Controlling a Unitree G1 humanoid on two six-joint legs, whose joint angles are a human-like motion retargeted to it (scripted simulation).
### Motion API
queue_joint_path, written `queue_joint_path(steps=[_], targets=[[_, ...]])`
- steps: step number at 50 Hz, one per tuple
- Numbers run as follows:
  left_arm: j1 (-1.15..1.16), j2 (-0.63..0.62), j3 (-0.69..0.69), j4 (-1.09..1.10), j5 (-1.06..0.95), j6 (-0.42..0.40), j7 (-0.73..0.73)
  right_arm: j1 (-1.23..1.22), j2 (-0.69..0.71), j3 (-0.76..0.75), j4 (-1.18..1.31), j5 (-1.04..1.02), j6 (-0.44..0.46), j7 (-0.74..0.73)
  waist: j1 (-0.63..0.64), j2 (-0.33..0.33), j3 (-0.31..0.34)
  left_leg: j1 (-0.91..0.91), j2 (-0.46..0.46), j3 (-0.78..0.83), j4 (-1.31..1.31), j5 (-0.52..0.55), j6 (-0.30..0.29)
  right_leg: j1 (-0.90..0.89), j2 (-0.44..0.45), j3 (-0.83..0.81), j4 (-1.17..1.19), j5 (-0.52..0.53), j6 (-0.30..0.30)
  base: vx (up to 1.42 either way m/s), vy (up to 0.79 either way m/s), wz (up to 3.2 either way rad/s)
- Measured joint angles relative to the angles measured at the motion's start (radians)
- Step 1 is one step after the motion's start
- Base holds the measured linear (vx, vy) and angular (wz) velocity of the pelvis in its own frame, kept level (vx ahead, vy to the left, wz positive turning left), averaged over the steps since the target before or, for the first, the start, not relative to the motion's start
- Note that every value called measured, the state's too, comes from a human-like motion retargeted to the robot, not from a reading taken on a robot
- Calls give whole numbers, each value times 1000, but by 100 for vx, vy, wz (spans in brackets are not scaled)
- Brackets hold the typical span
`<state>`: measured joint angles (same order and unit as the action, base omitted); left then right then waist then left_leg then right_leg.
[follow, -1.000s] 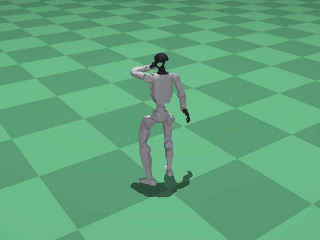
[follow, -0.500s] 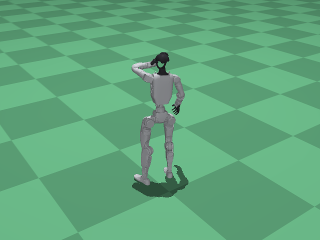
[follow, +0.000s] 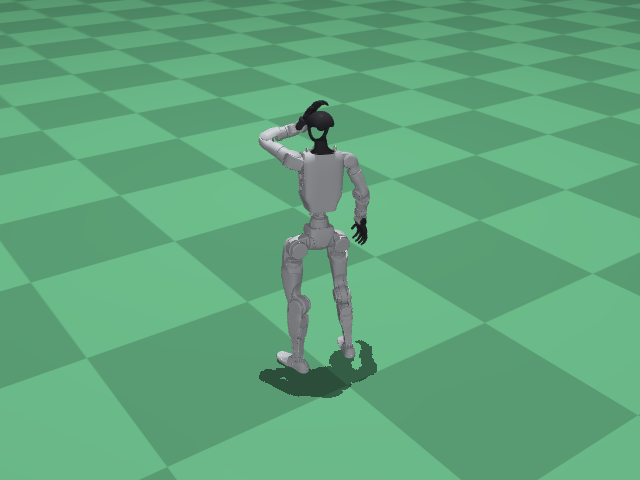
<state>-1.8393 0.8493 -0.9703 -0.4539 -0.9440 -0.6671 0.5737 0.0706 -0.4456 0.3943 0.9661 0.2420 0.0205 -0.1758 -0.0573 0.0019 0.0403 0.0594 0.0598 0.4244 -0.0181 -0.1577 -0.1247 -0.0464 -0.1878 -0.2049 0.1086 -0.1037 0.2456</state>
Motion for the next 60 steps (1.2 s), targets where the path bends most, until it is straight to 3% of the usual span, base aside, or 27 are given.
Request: queue_joint_path(steps=[11, 22, 31, 38, 43, 54, 60], targets=[[19, 20, -71, -169, -50, -23, -136, -4, -8, -7, -20, -36, 2, 14, 10, -12, -4, 7, -5, 12, -2, -14, -3, -1, -3, 13, -1, 0, -1, 0, 0, 0], [-40, 37, -22, 26, -7, -1, -42, -47, -43, 16, -102, -18, -20, 19, 21, -17, -6, 10, -8, 21, 0, -19, -1, -5, -6, 22, 3, -1, -2, 0, 0, 0], [-5, 29, -66, -166, -37, -25, -185, -58, -45, 21, -134, -62, -22, 38, 28, -17, -11, 10, -9, 19, 1, -23, -7, -1, -8, 19, 1, -3, 0, 0, 0, 0], [-22, 50, -15, 16, -3, -17, -90, -56, -53, 38, -127, -48, -25, 44, 34, -14, -14, 9, -10, 11, 2, -22, -6, 2, -10, 10, 3, -5, -3, 0, 0, 0], [-36, 72, -21, 104, -32, 5, -101, -48, -54, 36, -113, -44, -21, 45, 36, -10, -13, 8, -10, 7, 1, -21, -7, 3, -11, 6, 4, -5, -3, 0, 0, 0], [1, 91, -115, -188, -106, -45, -256, -25, -46, 41, -87, -93, -10, 55, 34, -1, -13, 8, -9, 15, -1, -23, -13, 0, -9, 9, 1, -2, 2, 0, 0, 0], [-19, 99, -85, -101, -61, -52, -145, -22, -51, 45, -82, -80, -11, 51, 29, 3, -13, 8, -9, 18, -1, -23, -10, -3, -9, 12, 4, -2, 2, 0, 0, 0]])
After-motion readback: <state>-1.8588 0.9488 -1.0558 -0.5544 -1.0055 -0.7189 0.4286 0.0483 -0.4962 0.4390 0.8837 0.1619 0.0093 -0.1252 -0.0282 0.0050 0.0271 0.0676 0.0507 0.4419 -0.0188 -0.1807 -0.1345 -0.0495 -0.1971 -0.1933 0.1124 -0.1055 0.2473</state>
